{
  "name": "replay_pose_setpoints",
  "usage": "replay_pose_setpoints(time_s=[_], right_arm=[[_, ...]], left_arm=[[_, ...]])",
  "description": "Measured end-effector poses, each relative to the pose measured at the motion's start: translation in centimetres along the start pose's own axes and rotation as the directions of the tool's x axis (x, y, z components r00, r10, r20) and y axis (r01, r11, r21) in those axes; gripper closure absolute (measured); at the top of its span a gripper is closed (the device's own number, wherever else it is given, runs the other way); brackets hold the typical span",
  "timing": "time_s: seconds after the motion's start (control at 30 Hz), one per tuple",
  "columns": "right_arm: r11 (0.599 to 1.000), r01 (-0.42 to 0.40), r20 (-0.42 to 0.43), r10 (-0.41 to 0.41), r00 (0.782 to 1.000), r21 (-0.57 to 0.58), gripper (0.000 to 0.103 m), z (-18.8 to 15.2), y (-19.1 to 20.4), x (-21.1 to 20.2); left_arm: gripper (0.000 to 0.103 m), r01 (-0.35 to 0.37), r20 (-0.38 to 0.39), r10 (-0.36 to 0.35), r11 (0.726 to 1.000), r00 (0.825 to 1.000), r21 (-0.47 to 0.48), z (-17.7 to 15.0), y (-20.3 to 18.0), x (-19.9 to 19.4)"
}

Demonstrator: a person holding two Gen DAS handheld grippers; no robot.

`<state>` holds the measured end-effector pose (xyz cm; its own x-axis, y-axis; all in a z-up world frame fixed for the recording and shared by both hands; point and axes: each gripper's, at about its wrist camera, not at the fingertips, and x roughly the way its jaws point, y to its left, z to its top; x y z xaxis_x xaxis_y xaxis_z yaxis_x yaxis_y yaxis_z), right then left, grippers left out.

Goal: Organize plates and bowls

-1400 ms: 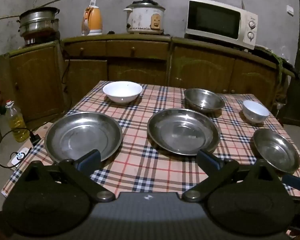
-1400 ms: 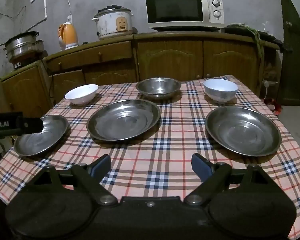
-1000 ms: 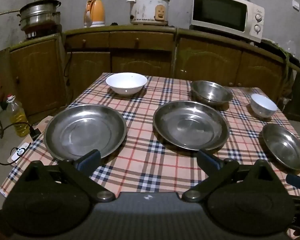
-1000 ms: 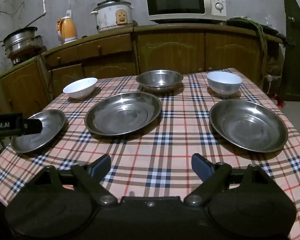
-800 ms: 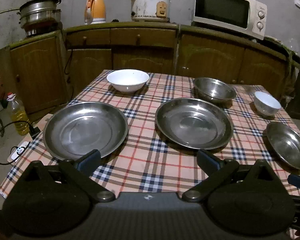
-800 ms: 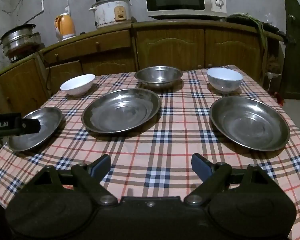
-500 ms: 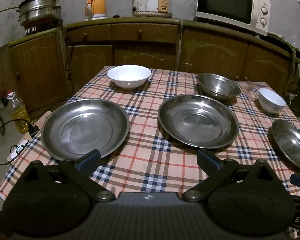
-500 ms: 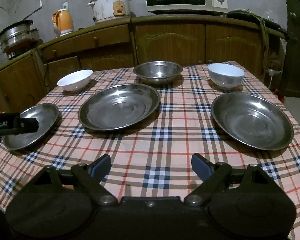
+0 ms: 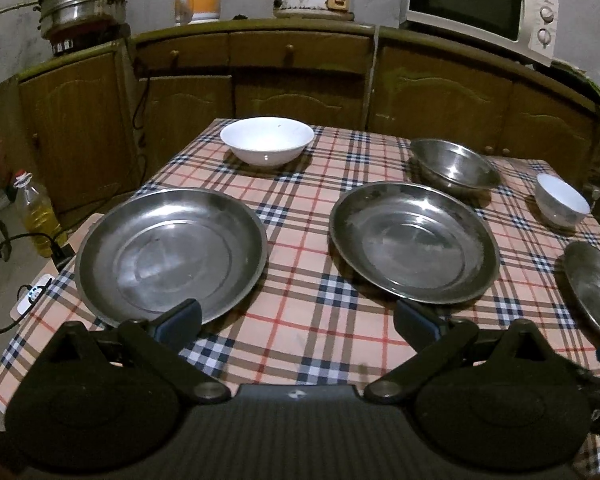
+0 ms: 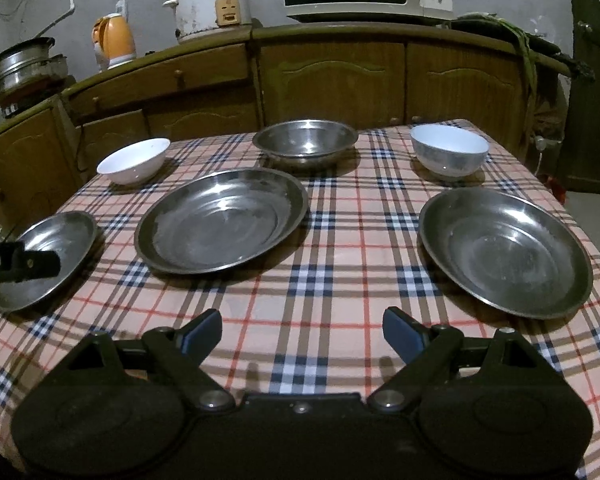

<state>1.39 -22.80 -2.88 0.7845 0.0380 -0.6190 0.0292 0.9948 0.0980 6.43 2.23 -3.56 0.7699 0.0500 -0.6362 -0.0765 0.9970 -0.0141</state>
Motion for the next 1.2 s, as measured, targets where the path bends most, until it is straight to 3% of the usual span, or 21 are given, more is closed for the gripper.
replay_pose_setpoints(time_s=[0.43, 0.97, 1.1, 1.2], right_arm=[[1.0, -0.008, 0.033, 0.008, 0.999, -0.007, 0.0, 3.7, -0.1, 3.8], [0.999, -0.039, -0.027, 0.038, 0.999, -0.007, 0.001, 7.9, -0.1, 14.2], [0.997, -0.053, -0.069, 0.057, 0.996, 0.05, 0.004, 7.9, -0.7, 16.6], [0.995, -0.077, -0.09, 0.083, 0.993, 0.067, 0.017, 7.7, -0.8, 17.7]], left_arm=[[0.0, -0.005, 0.009, 0.006, 1.0, 1.0, -0.013, 2.7, 0.4, 3.5], [0.005, 0.02, -0.018, -0.02, 0.999, 1.0, 0.034, 7.0, -1.5, 12.2], [0.015, 0.025, -0.05, -0.023, 0.998, 0.999, 0.051, 7.4, -1.9, 14.3], [0.027, 0.039, -0.079, -0.035, 0.998, 0.996, 0.058, 7.4, -2.2, 15.5]])
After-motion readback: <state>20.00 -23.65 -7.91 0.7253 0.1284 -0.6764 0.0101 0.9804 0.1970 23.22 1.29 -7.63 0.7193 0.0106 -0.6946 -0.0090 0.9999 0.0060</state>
